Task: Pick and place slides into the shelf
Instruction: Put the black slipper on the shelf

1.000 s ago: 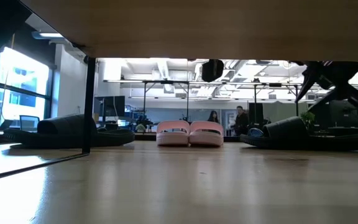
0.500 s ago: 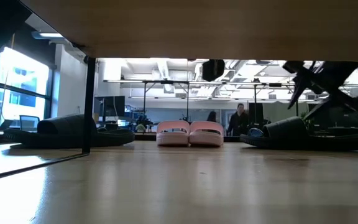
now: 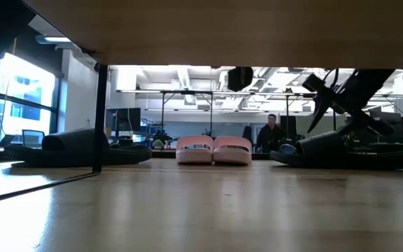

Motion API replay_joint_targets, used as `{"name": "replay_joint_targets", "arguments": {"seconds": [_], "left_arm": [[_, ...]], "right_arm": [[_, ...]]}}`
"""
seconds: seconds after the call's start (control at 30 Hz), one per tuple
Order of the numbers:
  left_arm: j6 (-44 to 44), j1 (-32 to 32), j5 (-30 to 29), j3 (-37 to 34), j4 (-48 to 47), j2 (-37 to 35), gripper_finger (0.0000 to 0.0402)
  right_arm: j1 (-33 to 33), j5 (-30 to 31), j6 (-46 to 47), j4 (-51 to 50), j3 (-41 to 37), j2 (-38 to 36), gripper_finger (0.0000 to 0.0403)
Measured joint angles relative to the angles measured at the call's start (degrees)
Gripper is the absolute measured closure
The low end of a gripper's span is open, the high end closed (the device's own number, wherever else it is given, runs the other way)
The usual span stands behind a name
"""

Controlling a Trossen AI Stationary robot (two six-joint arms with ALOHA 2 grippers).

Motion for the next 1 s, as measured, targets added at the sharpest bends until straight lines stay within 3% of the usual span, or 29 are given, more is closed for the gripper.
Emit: {"name": "replay_joint_targets", "arguments": {"seconds": [0.2, 0.47, 0.67, 1.0], "left_arm": [[0.0, 0.0, 0.0, 0.0, 0.0, 0.0, 0.0401], [0.0, 0.0, 0.0, 0.0, 0.0, 0.0, 0.0401], [-0.3, 0.0, 3.2, 0.0, 0.0, 0.0, 0.0401], [-0.4, 2.3, 4.4, 0.0, 0.2, -2.9, 0.0401]], "right_arm": [[0.0, 0.4, -1.7, 1.0, 0.0, 2.3, 0.0276], [0.0, 1.2, -5.4, 5.1, 0.0, 2.4, 0.0389], [0.0, 3.0, -8.5, 6.2, 0.0, 1.0, 0.0399], [0.0, 10.0, -12.5, -1.5, 6.0, -11.7, 0.0401]]}}
